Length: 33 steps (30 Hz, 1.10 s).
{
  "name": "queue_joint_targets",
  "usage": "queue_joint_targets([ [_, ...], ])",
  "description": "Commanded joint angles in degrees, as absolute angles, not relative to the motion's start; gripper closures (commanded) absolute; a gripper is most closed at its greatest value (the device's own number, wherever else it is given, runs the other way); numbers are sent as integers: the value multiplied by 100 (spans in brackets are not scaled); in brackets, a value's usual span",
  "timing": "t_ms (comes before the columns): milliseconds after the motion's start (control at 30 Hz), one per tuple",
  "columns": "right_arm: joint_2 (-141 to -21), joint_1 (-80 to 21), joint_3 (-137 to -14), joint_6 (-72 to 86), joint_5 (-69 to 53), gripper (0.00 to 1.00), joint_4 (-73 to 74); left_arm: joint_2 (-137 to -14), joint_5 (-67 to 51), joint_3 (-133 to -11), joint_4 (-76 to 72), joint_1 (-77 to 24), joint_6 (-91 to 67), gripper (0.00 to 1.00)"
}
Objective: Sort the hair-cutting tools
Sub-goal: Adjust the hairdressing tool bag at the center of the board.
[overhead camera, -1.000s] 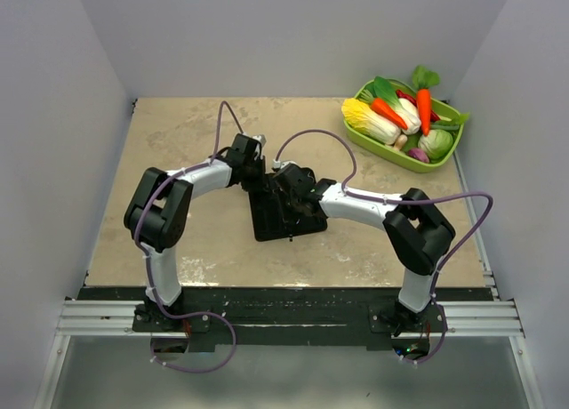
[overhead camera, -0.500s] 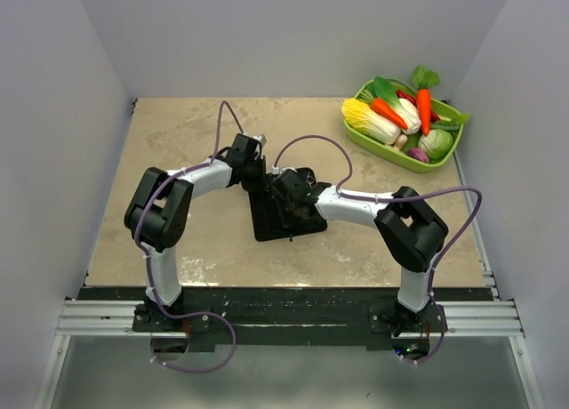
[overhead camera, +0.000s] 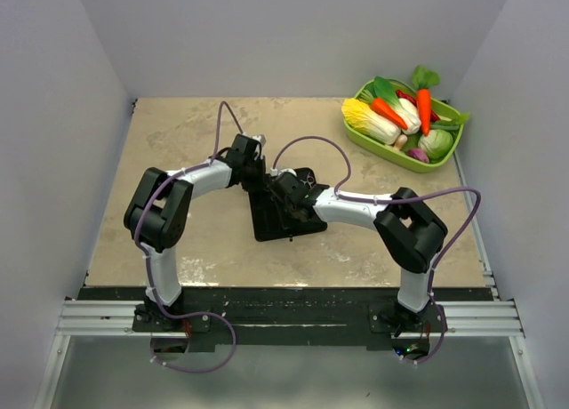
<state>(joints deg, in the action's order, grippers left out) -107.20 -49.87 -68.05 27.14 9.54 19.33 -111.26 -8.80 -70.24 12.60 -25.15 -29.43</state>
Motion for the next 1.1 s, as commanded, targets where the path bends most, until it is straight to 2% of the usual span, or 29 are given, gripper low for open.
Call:
queue_joint_targets([
  [0,-10538,-5080,-6697,2865,1037,100,2628,-11188,-659,-6785,1319,-2531,-2962,100],
  [700,-10012,-5361,-6012,3357,1090,100,2927,-11013,-703,-6390,932,-2531,-3146,100],
  [1067,-9773,-5388,-6758,3226,1660,100,3191,-10890,-642,-6354,967,-2531,-3111,100],
])
